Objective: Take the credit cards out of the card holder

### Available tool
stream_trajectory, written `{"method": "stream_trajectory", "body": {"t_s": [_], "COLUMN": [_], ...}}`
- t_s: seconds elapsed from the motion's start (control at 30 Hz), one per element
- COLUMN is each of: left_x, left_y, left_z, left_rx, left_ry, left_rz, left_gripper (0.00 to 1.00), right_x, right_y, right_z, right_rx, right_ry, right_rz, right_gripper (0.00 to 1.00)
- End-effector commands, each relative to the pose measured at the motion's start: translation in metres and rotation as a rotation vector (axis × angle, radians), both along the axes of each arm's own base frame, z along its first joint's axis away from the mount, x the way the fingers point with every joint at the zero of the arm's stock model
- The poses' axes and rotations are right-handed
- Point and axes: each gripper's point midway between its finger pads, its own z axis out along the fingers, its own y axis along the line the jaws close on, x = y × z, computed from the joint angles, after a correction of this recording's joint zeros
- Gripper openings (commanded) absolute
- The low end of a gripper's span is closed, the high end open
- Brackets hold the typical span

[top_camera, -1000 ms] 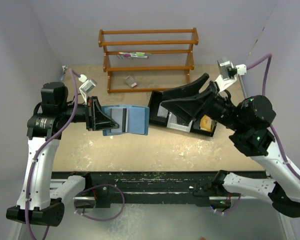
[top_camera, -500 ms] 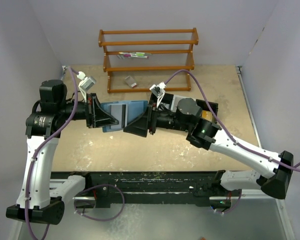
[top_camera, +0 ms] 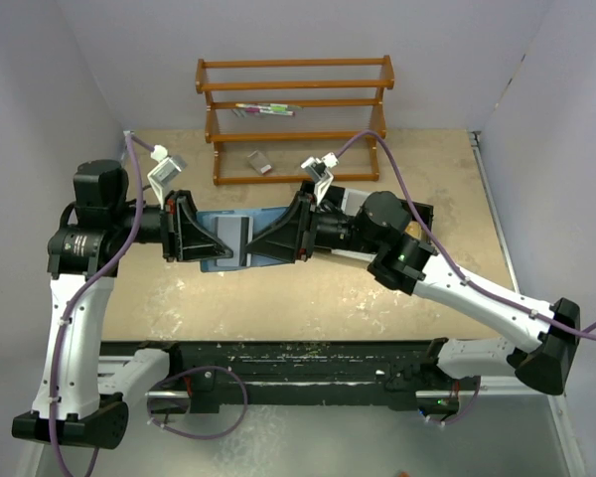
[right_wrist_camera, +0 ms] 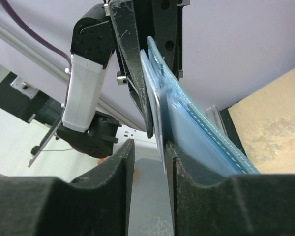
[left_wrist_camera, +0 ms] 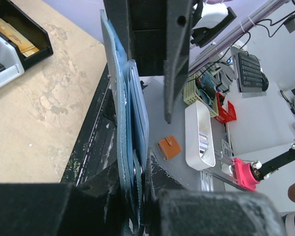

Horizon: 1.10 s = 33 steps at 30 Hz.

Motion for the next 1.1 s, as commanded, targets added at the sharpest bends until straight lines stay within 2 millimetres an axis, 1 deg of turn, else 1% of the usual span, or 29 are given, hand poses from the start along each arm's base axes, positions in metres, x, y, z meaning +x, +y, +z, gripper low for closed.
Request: {"method": "stream_trajectory", "body": {"t_s": [0.0, 0.07, 0.1, 0.17, 0.2, 0.4, 0.5, 0.67, 0.73, 0.83, 1.07], "left_x": [-0.023, -0.023, -0.027, -0.029, -0.030, -0.031, -0.032, -0.034, -0.034, -0.032, -0.030], "left_y": [0.001, 0.001, 0.001, 0.001, 0.001, 0.001, 0.002, 0.002, 0.002, 0.002, 0.001], "left_z": [0.019, 0.019, 0.021, 0.021, 0.022, 0.023, 0.024, 0.025, 0.026, 0.025, 0.027], "left_rx": [-0.048, -0.048, -0.056, -0.063, -0.066, -0.074, -0.076, -0.079, -0.078, -0.078, -0.071], "left_ry": [-0.054, -0.052, -0.052, -0.050, -0.050, -0.041, -0.043, -0.045, -0.047, -0.044, -0.052], "left_rz": [-0.083, -0.082, -0.098, -0.110, -0.115, -0.131, -0.136, -0.142, -0.140, -0.140, -0.128], "left_gripper": [0.14, 0.16, 0.16, 0.20, 0.22, 0.35, 0.36, 0.28, 0.23, 0.17, 0.15], "right_x": [-0.004, -0.005, -0.006, -0.007, -0.008, -0.008, -0.005, -0.003, -0.003, -0.005, -0.005], "right_y": [0.003, 0.003, 0.002, -0.001, -0.003, -0.011, -0.015, -0.025, -0.029, -0.033, -0.045], "right_z": [0.036, 0.037, 0.037, 0.039, 0.040, 0.041, 0.037, 0.026, 0.022, 0.018, 0.017], "right_rx": [0.136, 0.140, 0.143, 0.149, 0.150, 0.153, 0.144, 0.104, 0.089, 0.079, 0.059], "right_ry": [-0.051, -0.050, -0.050, -0.055, -0.057, -0.065, -0.058, -0.058, -0.055, -0.055, -0.066], "right_rz": [0.049, 0.055, 0.056, 0.054, 0.055, 0.048, 0.032, -0.006, -0.015, -0.022, -0.064], "right_gripper": [0.29, 0.19, 0.15, 0.03, 0.00, 0.00, 0.00, 0.00, 0.00, 0.00, 0.00]}}
